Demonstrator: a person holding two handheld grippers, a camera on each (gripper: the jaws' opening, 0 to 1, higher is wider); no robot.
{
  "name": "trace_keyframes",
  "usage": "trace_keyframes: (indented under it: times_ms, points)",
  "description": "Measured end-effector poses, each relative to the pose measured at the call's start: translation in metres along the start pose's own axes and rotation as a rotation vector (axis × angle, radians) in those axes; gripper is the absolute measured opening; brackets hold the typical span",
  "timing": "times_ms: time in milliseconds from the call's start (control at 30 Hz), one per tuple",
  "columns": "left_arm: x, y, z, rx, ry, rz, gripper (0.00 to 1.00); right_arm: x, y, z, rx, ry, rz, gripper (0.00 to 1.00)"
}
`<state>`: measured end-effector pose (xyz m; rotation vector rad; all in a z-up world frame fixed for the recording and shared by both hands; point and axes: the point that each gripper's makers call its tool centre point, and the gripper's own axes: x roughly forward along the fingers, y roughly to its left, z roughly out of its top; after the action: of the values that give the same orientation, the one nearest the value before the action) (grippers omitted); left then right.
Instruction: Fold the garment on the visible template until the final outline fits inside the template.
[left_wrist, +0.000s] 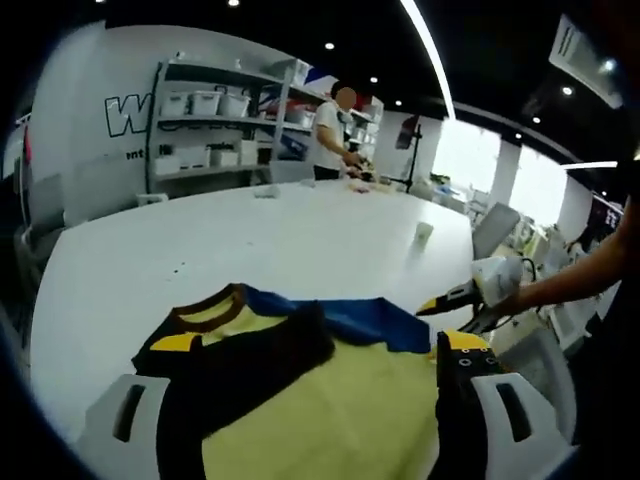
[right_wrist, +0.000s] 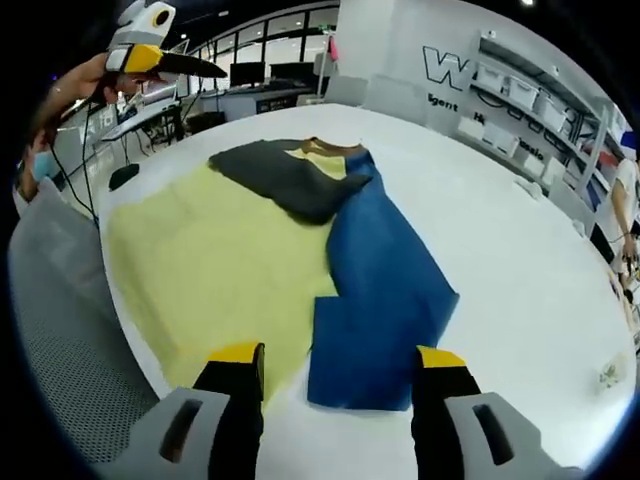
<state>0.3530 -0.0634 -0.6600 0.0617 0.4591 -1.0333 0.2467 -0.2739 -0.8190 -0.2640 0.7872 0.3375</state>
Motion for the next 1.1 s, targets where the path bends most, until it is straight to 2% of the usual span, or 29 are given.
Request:
trace_keyframes:
  times_ms: [167, 433, 600, 800, 900, 1100]
  points:
    - [-0.014, 0.004, 0.0, -0.006, -0.026, 0.02, 0.96, 0.006, -0.005, -0.002, 0.02, 0.004, -0.001, 0.51]
    - [-0.034, 0.007, -0.009, 0.008, -0.027, 0.027, 0.94, 0.015, -0.008, -0.007, 0.034, 0.016, -0.009, 0.44]
    - [-0.043, 0.01, -0.015, 0.01, -0.022, 0.037, 0.95, 0.018, -0.01, -0.011, 0.027, 0.029, -0.017, 0.41]
    - [-0.054, 0.01, -0.026, 0.036, 0.011, 0.055, 0.95, 0.02, -0.01, -0.011, 0.036, 0.021, -0.026, 0.37]
    - [-0.062, 0.01, -0.036, 0.047, 0.033, 0.056, 0.95, 0.021, -0.011, -0.012, 0.039, 0.02, -0.03, 0.35]
    - [-0.079, 0.01, -0.041, 0.039, 0.01, 0.075, 0.95, 0.023, -0.01, -0.014, 0.049, 0.031, -0.022, 0.27]
